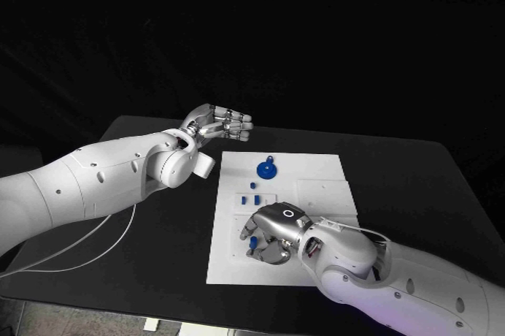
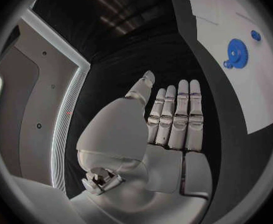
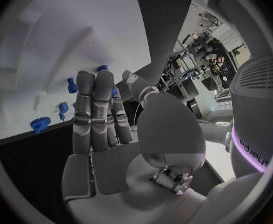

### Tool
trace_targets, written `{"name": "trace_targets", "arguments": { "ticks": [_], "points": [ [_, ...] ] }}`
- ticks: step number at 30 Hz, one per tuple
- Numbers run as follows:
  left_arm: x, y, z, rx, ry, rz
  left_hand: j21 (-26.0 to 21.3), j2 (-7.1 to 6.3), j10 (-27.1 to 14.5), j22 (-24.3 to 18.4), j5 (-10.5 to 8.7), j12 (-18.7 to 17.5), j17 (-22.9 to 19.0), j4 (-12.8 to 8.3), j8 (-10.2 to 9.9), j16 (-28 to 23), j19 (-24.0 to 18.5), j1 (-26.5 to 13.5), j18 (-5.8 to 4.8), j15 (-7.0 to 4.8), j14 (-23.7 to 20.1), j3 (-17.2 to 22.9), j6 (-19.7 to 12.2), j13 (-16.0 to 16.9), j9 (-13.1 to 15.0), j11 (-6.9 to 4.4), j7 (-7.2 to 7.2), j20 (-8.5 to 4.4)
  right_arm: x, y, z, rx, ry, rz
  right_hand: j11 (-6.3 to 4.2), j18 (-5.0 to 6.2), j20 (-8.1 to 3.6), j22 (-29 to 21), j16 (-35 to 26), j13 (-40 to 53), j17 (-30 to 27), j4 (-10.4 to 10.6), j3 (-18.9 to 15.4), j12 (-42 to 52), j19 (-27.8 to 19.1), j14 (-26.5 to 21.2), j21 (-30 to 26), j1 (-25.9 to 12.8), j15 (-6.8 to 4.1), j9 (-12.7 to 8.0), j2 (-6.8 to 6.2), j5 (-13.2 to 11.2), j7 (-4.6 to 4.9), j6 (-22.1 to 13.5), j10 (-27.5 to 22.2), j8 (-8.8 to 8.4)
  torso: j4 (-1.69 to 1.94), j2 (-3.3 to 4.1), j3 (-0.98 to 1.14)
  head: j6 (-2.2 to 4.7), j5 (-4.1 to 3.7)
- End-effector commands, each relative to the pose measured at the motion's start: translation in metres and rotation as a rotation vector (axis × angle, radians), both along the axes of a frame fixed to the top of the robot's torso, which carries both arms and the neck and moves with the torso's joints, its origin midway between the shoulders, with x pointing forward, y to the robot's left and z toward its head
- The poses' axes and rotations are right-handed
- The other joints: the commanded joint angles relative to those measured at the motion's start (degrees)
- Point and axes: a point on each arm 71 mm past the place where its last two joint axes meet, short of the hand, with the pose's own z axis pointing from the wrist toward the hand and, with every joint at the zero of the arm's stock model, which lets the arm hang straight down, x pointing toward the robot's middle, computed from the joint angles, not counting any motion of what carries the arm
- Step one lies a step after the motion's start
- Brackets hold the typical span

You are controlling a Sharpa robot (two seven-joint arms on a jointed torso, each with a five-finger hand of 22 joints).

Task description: Assemble the parts on the task board

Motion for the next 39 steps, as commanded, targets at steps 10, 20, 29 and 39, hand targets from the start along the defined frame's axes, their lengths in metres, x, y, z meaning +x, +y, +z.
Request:
{"name": "trace_targets", "arguments": {
  "ticks": [10, 20, 29, 39],
  "points": [
    [0.000, -0.001, 0.001, -0.011, 0.001, -0.013, 0.49, 0.70, -0.31, -0.31, 0.03, -0.13, 0.04, -0.36, 0.18, -0.12, -0.19, -0.16, -0.06, -0.07, -0.51, -0.07, -0.30, -0.04, -0.03, 0.04, 0.01, 0.19, 0.005, -0.014, 0.026, 0.253, 0.010, -0.048, -1.26, 0.37, -0.15, -0.37, -0.12, 0.12, -0.32, 6.94, -5.12, 0.23, 1.53, 0.13, -1.78, -1.88, -0.19, -0.06, 1.01, 1.83, 0.70, -1.80, 4.78, 0.11, -0.09, -0.03, -0.01, 0.53, -0.53],
    [0.000, 0.002, 0.001, -0.017, 0.006, -0.002, 0.50, 0.61, -0.24, -0.33, -0.03, -0.12, 0.06, -0.32, 0.21, -0.11, -0.18, -0.24, -0.07, -0.08, -0.45, -0.17, -0.30, -0.04, -0.02, 0.03, 0.00, 0.18, 0.042, -0.061, 0.051, 0.318, 0.176, -0.139, -4.75, -2.07, -2.39, -1.94, -1.70, 3.89, -0.52, 8.56, -8.86, 0.77, 1.48, 0.02, -4.95, -2.36, -2.20, 0.41, 2.52, 6.52, -0.57, 2.27, 18.09, 0.24, -0.15, -0.26, -0.13, 2.30, -1.95],
    [0.000, 0.004, 0.000, -0.031, 0.014, 0.001, 0.52, 0.67, 0.88, -0.40, -0.24, -0.12, 0.09, -0.19, 0.23, -0.09, -0.23, -0.24, -0.22, -0.25, -0.08, -0.21, -0.21, -0.04, -0.02, -0.32, -0.10, 0.09, 0.082, -0.138, 0.049, 0.313, 0.398, -0.352, -7.09, -4.32, -4.16, 2.96, 4.02, 41.08, 8.43, 7.48, -16.93, 25.72, 2.34, -0.61, 5.99, -1.56, -3.67, 3.24, 5.61, 8.90, -1.66, 3.66, 12.17, 0.26, -0.51, -0.62, -0.19, 1.79, -3.62],
    [0.000, 0.011, 0.000, -0.031, 0.012, 0.010, 0.63, 0.55, 2.69, -0.44, -0.40, -0.16, 0.11, 0.15, 0.19, -0.08, -0.08, -0.46, -0.53, -0.57, 0.60, -0.15, -0.27, -0.05, -0.02, -0.87, -0.28, -0.23, 0.082, -0.196, 0.038, 0.087, 0.582, -0.517, -7.23, -4.71, -4.14, 6.79, 14.25, 63.67, 32.10, 11.18, -17.31, 48.64, 1.84, -1.11, 24.59, -3.10, -3.67, 7.50, 6.28, 10.30, -2.16, 3.29, 13.53, 0.10, -0.66, -0.57, -0.14, 1.04, -5.35]
  ]
}}
